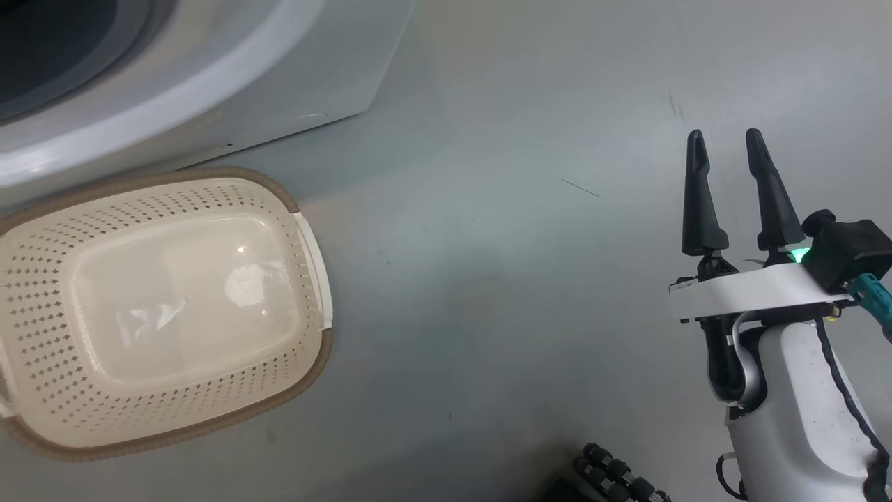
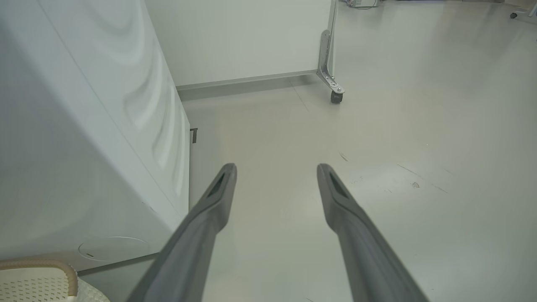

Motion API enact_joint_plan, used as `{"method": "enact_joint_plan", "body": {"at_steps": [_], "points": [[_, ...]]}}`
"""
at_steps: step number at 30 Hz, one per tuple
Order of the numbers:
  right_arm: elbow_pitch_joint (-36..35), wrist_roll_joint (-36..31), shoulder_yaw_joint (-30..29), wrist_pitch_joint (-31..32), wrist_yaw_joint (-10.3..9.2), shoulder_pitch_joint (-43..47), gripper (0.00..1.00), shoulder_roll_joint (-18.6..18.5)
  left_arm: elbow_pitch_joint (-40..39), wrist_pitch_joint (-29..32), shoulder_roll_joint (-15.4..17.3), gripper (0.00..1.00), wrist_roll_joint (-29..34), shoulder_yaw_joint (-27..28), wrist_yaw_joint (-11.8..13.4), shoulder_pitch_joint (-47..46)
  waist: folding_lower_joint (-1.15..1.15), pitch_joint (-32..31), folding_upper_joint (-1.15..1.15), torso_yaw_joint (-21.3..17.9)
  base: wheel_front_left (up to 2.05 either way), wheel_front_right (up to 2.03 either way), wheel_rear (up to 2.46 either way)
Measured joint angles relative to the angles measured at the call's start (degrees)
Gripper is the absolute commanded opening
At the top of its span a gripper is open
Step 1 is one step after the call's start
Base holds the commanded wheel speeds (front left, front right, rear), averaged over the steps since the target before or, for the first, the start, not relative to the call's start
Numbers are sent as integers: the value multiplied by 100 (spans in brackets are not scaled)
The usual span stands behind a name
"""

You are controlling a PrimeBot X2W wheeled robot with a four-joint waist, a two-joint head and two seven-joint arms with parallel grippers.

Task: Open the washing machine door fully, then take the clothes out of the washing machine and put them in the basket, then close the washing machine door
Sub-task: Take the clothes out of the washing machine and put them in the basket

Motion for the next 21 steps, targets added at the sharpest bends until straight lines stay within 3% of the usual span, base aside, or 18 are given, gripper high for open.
{"method": "enact_joint_plan", "body": {"at_steps": [21], "points": [[51, -446, -408, 0, 5, 365, 100, -334, -316, -2599, -1027, 0, 226, -170, 159, 2049, 0, -801, 0, 923, 0, 0, 0]]}}
